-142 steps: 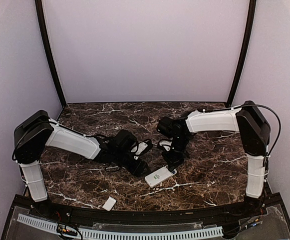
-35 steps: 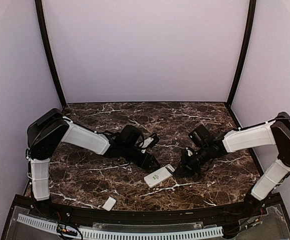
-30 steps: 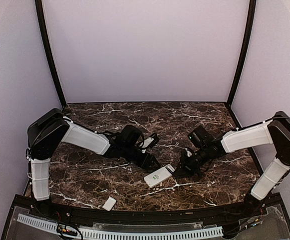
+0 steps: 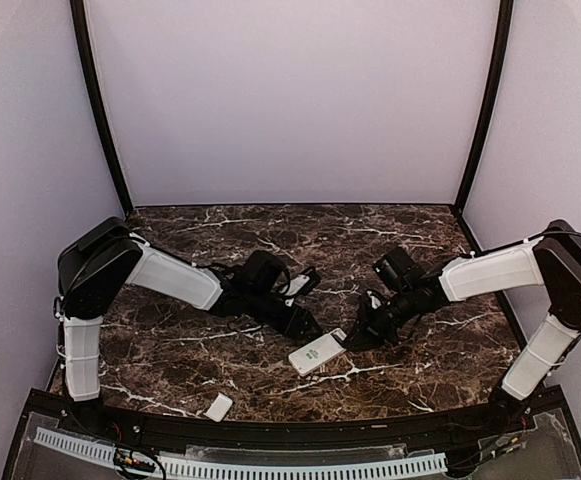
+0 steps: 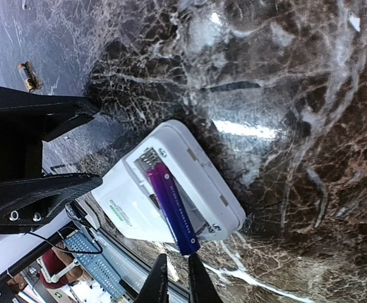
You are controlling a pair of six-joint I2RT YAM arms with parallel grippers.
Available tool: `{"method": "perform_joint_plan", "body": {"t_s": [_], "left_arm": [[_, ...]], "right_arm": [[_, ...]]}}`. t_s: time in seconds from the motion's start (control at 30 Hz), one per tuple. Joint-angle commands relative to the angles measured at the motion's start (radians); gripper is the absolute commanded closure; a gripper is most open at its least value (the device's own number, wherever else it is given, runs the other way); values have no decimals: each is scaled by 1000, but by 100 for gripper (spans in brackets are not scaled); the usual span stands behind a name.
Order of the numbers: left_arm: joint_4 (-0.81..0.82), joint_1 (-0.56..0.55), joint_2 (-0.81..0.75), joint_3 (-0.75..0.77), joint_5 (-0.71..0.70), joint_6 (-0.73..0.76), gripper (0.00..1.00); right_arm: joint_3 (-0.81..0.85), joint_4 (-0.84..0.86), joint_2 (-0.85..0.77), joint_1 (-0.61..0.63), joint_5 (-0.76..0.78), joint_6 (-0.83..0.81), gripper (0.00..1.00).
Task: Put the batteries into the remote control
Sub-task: Load the battery into the battery compartment.
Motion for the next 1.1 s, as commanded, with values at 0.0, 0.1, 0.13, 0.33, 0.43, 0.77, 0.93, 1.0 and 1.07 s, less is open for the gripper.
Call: {"method": "perform_joint_plan", "body": {"t_s": [0.0, 0.1, 0.13, 0.33, 0.43, 0.77, 0.93, 1.0, 1.07], "left_arm": [[-50, -1, 26, 4, 7, -2, 57], [-49, 0, 29, 5, 8, 1, 57], [-50, 1, 30, 6, 7, 1, 57], [-50, -1, 32, 5, 8, 2, 57], [-50, 0, 36, 5, 9, 8, 57], [-46, 0, 52, 13, 26, 10, 64], [-43, -1, 57, 16, 35, 9, 65], [-40, -2, 59, 17, 37, 9, 65], [-37, -2, 62, 18, 41, 9, 65]], "right_arm": [[18, -31, 2, -1, 24, -19, 89], [18, -25, 11, 0, 24, -18, 89], [21, -25, 15, 0, 24, -20, 89], [44, -38, 30, -1, 32, -36, 90], [48, -38, 37, -1, 33, -37, 91], [59, -27, 59, -2, 31, -42, 94], [71, -26, 70, -2, 29, -47, 96], [74, -23, 75, -2, 27, -47, 97], [79, -19, 82, -2, 25, -48, 98]]}}
